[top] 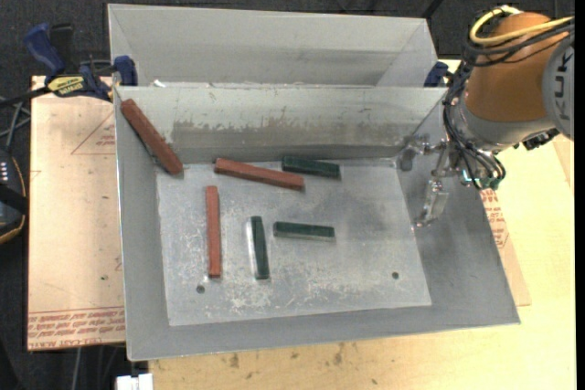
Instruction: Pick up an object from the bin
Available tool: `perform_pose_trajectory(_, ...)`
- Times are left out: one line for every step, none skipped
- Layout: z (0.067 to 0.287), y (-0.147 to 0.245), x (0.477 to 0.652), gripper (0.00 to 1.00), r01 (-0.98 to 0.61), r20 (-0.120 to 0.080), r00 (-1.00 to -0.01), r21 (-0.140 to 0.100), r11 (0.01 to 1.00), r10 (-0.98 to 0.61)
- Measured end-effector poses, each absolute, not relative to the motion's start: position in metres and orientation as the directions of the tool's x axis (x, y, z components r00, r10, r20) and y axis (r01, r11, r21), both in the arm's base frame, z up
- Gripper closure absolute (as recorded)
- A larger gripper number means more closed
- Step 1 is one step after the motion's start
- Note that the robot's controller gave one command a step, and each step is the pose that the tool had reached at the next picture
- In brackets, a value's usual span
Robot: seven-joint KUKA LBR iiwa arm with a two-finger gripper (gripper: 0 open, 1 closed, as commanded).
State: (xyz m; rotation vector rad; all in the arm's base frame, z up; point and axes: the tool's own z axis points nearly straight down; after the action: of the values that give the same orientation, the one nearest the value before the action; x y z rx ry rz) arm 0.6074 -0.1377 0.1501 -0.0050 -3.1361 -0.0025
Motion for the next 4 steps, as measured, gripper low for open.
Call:
perform_pose_trajectory(0.155, -0.137, 0.609, 0.0, 0.001, -0.002, -1.0, 0.0, 1.0, 0.001)
perform_pose_trajectory(0.153, -0.107, 0.631, 1.0, 0.503, -0.003, -0.864, 0.001, 0.864, 0.503)
perform_pose_trajectory(0.153, -0.107, 0.631, 1.0, 0.503, -0.003, -0.864, 0.001, 0.864, 0.503)
perform_pose_trajectory(0.143, -0.123, 0.626, 1.0, 0.471, -0.002, -0.882, 0.001, 0.882, 0.471)
